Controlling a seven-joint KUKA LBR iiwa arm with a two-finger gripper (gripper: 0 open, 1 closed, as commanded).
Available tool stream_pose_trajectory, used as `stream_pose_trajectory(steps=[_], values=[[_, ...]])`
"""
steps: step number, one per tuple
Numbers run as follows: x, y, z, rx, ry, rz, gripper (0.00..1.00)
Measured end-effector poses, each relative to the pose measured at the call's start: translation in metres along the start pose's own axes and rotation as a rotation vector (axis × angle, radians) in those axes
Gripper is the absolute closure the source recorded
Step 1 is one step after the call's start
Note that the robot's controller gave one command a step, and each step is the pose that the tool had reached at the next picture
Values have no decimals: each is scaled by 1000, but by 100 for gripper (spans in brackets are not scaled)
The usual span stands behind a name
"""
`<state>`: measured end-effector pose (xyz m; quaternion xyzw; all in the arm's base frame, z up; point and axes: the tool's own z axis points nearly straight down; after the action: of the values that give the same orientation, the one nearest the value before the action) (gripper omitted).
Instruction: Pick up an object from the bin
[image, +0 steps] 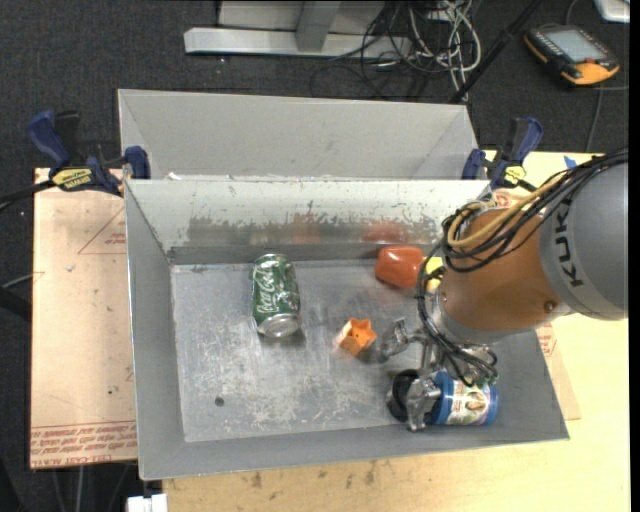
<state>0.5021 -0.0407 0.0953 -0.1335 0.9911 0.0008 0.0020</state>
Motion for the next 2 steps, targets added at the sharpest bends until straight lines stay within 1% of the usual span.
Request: stream_pose_trajectory(steps=[1,2], values=[[-3,-24,20,0,-5,-88,100],[-3,-24,20,0,-5,-88,100]])
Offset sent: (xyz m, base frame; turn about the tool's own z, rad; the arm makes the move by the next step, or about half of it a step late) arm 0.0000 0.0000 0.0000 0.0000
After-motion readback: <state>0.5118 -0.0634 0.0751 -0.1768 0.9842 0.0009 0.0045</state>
